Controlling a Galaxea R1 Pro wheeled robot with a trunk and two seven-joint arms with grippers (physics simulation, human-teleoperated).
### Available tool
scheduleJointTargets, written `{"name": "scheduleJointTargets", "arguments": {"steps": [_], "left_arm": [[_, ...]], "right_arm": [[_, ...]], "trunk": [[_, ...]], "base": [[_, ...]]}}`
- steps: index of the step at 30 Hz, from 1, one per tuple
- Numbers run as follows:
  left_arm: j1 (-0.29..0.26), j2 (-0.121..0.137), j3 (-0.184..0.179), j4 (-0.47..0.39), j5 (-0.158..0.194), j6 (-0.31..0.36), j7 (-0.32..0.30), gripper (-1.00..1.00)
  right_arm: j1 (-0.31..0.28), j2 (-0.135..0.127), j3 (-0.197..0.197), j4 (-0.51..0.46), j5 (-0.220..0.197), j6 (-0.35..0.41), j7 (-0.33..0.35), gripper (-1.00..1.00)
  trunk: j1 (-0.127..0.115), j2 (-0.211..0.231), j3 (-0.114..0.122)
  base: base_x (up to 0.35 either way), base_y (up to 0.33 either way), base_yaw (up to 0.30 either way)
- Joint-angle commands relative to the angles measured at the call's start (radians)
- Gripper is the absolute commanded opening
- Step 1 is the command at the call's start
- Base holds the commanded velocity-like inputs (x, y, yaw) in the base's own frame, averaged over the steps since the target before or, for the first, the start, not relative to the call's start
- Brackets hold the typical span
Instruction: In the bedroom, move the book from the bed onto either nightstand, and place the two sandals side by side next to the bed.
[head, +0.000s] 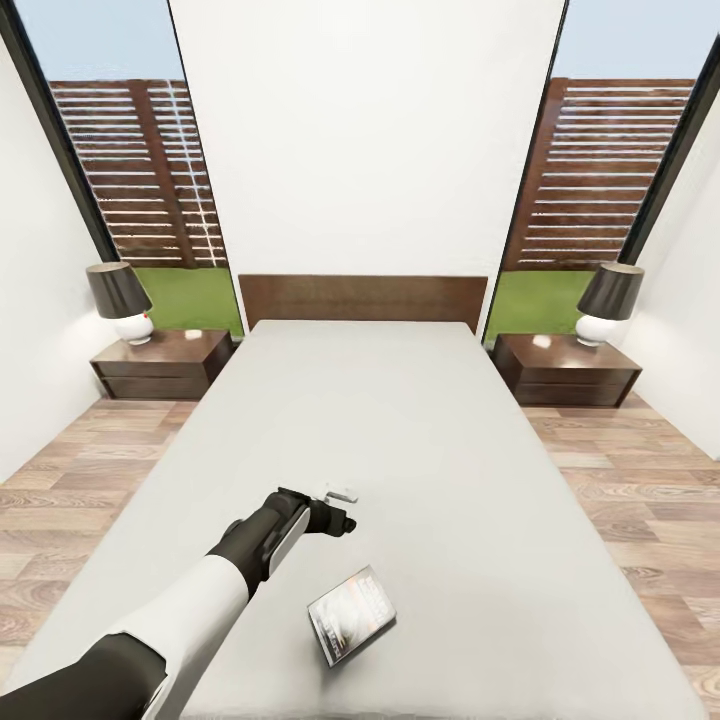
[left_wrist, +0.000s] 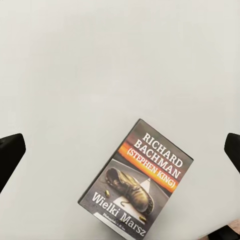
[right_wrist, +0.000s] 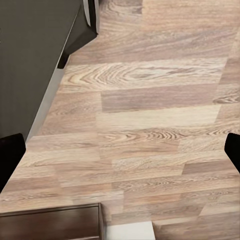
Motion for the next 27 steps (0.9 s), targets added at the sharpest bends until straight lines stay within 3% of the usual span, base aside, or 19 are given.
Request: {"name": "scheduleJointTargets", "arguments": {"steps": [1, 27], "left_arm": [[-0.001, 0.001, -0.004, -0.001, 0.010, 0.005, 0.004, 1.00], [-0.001, 0.001, -0.004, -0.001, 0.010, 0.005, 0.003, 1.00]], "right_arm": [[0.000, -0.001, -0.009, 0.002, 0.009, -0.006, 0.002, 1.00], [0.000, 0.006, -0.009, 0.002, 0.009, -0.006, 0.002, 1.00]], "trunk": [[0.000, -0.001, -0.001], [-0.100, 0.181, 0.081]], "base": [[0.000, 0.000, 0.000], [0.000, 0.000, 0.000]]}}
